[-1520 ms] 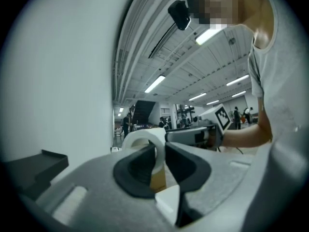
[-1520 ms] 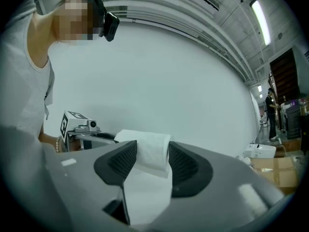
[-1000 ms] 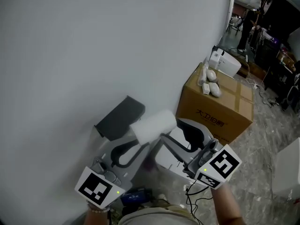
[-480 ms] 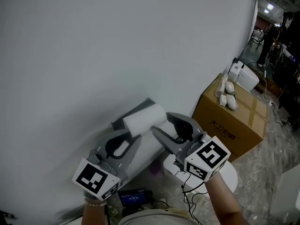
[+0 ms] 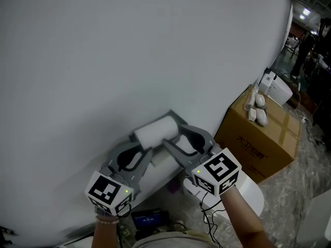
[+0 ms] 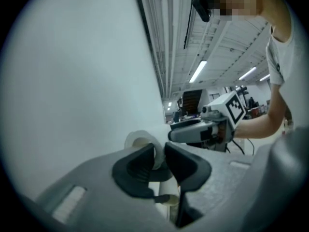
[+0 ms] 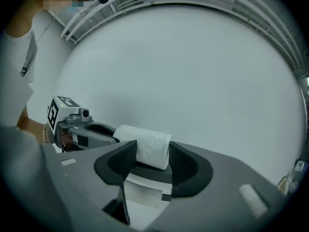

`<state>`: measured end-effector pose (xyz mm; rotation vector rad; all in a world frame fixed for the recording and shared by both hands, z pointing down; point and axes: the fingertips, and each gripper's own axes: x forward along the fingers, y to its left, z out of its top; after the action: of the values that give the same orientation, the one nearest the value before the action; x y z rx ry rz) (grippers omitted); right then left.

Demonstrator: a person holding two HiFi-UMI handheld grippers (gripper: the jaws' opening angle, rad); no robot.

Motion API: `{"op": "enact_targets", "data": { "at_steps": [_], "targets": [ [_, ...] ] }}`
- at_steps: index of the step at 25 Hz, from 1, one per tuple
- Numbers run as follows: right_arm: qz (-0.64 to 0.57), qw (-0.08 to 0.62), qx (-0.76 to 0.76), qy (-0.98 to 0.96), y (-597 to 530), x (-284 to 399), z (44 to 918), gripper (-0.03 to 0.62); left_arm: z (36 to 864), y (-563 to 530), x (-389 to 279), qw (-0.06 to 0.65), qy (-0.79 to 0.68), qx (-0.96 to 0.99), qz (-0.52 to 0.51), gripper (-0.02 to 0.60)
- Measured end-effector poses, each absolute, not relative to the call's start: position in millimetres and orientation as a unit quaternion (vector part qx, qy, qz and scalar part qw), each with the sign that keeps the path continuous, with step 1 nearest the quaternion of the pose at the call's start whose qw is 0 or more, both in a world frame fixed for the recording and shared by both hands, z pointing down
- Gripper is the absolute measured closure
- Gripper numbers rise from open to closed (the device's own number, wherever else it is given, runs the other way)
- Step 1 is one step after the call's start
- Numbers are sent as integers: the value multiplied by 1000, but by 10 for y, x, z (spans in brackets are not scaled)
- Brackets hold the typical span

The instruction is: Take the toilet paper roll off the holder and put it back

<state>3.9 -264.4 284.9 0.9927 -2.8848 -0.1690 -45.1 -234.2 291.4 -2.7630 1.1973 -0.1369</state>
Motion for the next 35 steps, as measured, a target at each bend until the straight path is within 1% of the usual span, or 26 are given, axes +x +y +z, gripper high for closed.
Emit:
{"op": "enact_targets", "data": {
  "at_steps": [6, 9, 11, 14, 24, 26, 28, 32, 35],
  "targets": [
    [-66, 67, 339, -936, -2683, 40, 2968, 381, 2995, -2397, -484, 50, 406, -911, -40, 501],
    [-64, 68, 352, -931, -2682, 62, 2979, 381, 2976, -2389, -500, 47, 406, -912, -35, 474],
    [-59, 63, 364, -928, -2677, 92, 2970, 381, 2960, -2372, -514, 45, 406, -912, -31, 454],
    [-56, 50, 381, -921, -2661, 155, 2914, 381, 2930, -2332, -541, 50, 405, -912, -30, 443],
    [-77, 16, 408, -910, -2321, 199, 2635, 381, 2678, -2047, -723, 70, 415, -907, -16, 443],
    [-75, 7, 419, -905, -2215, 216, 2591, 381, 2616, -1956, -767, 71, 420, -905, -9, 457],
    [-70, -3, 433, -899, -2134, 243, 2588, 387, 2588, -1887, -799, 72, 419, -905, -4, 485],
    [-54, -14, 459, -887, -1981, 286, 2637, 472, 2597, -1772, -841, 76, 416, -906, -1, 531],
    [-50, -13, 469, -882, -1843, 272, 2664, 507, 2635, -1679, -868, 73, 415, -907, -4, 563]
  ]
}}
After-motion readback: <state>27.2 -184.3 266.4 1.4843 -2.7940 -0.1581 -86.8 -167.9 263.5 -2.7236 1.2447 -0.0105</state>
